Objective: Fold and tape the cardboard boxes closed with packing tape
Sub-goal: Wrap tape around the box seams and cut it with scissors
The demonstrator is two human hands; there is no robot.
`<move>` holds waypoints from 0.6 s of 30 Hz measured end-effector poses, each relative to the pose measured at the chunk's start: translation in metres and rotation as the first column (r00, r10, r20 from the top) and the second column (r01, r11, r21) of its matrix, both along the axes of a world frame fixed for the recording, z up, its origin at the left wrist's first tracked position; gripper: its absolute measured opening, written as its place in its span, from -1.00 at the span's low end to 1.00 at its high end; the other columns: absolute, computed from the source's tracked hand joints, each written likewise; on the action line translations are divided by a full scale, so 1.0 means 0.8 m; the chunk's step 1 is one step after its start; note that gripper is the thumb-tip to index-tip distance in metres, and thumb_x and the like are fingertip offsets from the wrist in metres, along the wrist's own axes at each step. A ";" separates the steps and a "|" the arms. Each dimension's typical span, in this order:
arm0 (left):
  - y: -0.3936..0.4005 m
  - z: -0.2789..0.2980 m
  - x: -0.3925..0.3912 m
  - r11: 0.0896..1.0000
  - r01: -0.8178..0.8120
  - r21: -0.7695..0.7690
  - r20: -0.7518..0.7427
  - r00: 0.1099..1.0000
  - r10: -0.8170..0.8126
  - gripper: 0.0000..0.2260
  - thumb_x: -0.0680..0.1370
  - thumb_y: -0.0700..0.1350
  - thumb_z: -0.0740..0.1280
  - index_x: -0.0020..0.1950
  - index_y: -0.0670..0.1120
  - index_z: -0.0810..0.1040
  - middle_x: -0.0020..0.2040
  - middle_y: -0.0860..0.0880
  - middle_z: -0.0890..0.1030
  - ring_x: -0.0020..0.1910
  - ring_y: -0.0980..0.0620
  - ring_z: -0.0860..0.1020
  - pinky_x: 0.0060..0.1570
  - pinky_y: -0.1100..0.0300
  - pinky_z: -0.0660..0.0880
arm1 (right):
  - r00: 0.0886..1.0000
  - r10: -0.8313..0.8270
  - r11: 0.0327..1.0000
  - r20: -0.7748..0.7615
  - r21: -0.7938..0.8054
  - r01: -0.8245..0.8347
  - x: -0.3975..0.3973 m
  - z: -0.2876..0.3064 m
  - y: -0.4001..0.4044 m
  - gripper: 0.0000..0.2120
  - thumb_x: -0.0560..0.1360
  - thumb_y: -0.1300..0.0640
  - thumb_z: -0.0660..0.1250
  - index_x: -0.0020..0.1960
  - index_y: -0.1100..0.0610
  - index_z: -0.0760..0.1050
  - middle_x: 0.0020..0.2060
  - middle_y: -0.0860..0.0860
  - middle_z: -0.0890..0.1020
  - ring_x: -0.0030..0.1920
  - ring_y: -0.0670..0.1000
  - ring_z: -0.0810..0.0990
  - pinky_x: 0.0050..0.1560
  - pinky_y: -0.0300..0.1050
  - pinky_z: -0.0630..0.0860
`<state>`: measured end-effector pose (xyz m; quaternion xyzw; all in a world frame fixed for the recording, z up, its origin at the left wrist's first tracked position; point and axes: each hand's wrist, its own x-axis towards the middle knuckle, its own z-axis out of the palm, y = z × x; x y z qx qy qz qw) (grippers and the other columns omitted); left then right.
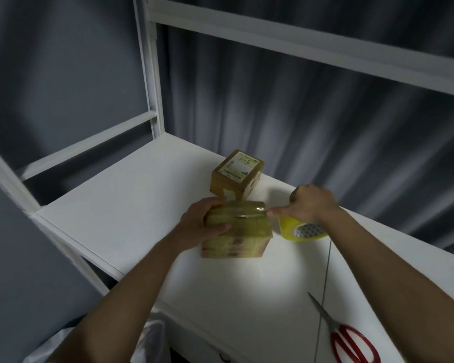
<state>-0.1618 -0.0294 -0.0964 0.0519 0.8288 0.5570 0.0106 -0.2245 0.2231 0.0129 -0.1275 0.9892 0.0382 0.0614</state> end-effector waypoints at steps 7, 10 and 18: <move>-0.001 0.018 0.005 0.978 0.050 -0.202 0.002 0.999 -0.050 -0.44 0.22 0.39 0.31 0.20 0.38 0.32 0.24 0.21 0.41 0.28 0.07 0.40 0.32 -0.10 0.34 | 0.999 -0.029 0.998 0.043 -0.053 0.031 -0.006 -0.032 0.003 -0.31 0.26 -0.57 0.16 -0.24 0.07 0.55 -0.32 -0.01 0.55 -0.29 -0.04 0.49 -0.29 -0.19 0.33; 0.002 0.038 0.006 0.746 0.169 -0.644 0.104 0.986 -0.133 -0.13 0.25 0.49 -0.02 0.50 0.14 0.09 0.49 0.09 0.15 0.52 -0.03 0.01 0.47 -0.12 -0.17 | 0.995 -0.057 0.990 0.078 -0.123 0.066 -0.012 -0.048 0.008 -0.28 0.24 -0.58 0.18 -0.21 0.09 0.57 -0.28 -0.01 0.57 -0.22 0.01 0.53 -0.23 -0.14 0.38; 0.102 0.028 -0.011 0.472 -0.045 -0.881 -0.088 0.994 -0.071 -0.39 0.56 0.18 -0.25 0.55 -0.07 -0.11 0.55 -0.15 0.03 0.52 -0.20 0.00 0.46 -0.15 -0.07 | 0.995 -0.084 0.991 0.049 -0.105 0.089 -0.009 -0.057 0.009 -0.27 0.29 -0.58 0.09 -0.13 0.07 0.56 -0.23 0.00 0.56 -0.19 0.03 0.52 -0.18 -0.13 0.36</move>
